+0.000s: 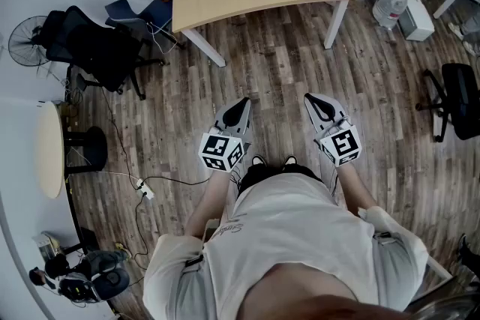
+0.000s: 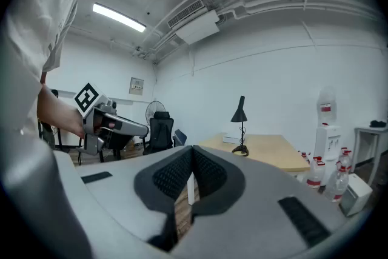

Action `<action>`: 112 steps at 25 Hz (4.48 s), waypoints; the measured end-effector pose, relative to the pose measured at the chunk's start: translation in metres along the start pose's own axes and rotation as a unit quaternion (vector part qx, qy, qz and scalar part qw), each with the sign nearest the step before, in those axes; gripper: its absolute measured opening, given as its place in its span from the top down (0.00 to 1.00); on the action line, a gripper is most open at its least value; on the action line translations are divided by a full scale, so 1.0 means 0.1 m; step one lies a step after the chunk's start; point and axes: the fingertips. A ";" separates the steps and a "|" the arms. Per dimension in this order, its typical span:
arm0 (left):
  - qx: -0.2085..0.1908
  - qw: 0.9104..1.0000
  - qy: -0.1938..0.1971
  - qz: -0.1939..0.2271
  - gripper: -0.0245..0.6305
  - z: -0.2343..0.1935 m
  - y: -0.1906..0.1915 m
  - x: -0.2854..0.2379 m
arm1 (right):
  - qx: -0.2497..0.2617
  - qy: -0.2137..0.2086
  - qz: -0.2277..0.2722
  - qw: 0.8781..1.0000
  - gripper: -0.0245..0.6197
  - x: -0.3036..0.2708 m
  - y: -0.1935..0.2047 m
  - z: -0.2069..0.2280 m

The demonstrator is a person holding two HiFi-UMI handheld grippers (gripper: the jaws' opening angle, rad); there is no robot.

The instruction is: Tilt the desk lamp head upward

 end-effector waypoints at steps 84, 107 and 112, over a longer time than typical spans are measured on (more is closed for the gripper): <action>0.008 0.999 0.046 -0.018 0.94 -2.78 -0.87 -3.98 | -0.039 0.022 -0.048 0.998 0.97 -3.92 0.63 3.26; 0.001 0.988 0.157 -0.015 0.94 -3.42 -1.03 -4.44 | -0.034 0.127 -0.073 0.989 0.97 -4.56 0.58 3.29; -0.001 0.984 0.177 -0.014 0.94 -3.48 -1.02 -4.58 | -0.026 0.160 -0.077 0.984 0.97 -4.57 0.62 3.45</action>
Point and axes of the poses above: the fingertips, and each gripper's own axes: x backward along the fingers, z to its right, y out of its underside, and after that the axes turned 5 degrees about z, right-handed
